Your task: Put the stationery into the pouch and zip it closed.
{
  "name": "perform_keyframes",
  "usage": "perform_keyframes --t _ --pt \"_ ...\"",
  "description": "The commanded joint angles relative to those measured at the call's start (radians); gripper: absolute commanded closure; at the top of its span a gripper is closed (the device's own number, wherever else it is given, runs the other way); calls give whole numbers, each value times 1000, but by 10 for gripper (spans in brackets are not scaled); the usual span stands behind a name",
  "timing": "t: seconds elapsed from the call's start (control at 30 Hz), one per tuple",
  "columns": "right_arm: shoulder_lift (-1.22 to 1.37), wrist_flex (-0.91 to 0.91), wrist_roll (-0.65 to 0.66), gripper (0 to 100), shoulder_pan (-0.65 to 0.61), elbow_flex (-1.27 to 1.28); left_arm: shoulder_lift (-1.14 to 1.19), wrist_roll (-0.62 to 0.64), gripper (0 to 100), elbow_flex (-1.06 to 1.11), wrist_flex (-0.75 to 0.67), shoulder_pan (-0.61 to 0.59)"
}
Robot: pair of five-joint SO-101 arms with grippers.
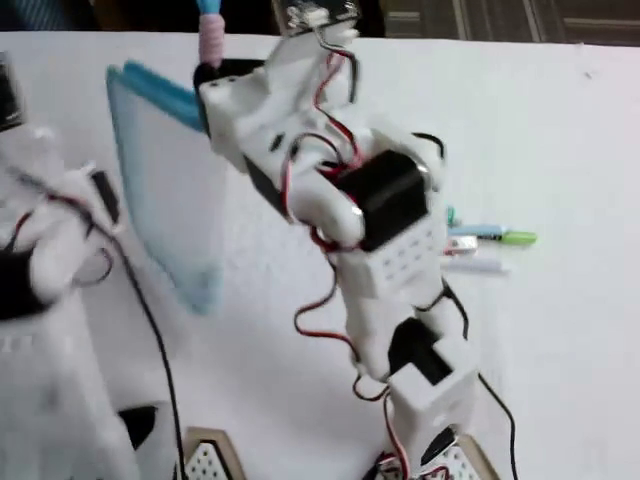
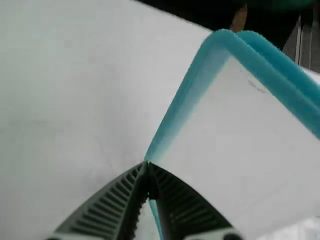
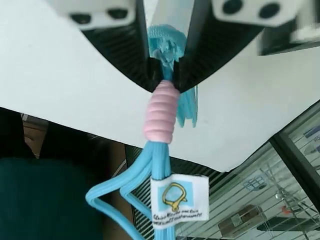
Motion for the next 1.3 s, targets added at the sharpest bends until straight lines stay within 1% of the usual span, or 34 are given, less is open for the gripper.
perform_keyframes --t 0.0,0.1,0.27,0.37,0.5,0.67,0.77,0.83,0.87,0.93,1.07,1.2,1.27 --pt "13 -90 11 982 -8 3 -153 -34 974 -43 8 -28" --pt "59 -67 11 982 -25 6 -245 -58 973 40 5 -24" --pt "137 94 18 982 -48 5 -338 -141 973 193 8 -30" --pt "159 171 18 982 -53 -5 -381 -147 972 224 9 -30" --pt "159 200 18 982 -54 -5 -410 -141 898 230 17 -30" --pt "170 196 9 982 -76 5 -412 -58 841 229 63 -22" --pt "189 193 9 981 -94 -6 -410 -26 808 230 68 30" --pt "205 189 8 981 -97 -6 -410 34 778 224 69 90" --pt "214 182 6 981 -97 -6 -410 83 764 224 63 116" --pt "231 157 -38 981 -91 -6 -407 187 745 229 46 162" --pt "248 133 -83 981 -81 -6 -404 256 740 230 -21 225" --pt "249 130 -106 981 -76 -6 -403 338 740 232 -52 231" --pt "248 130 -112 981 -74 -6 -381 338 740 232 -52 232"
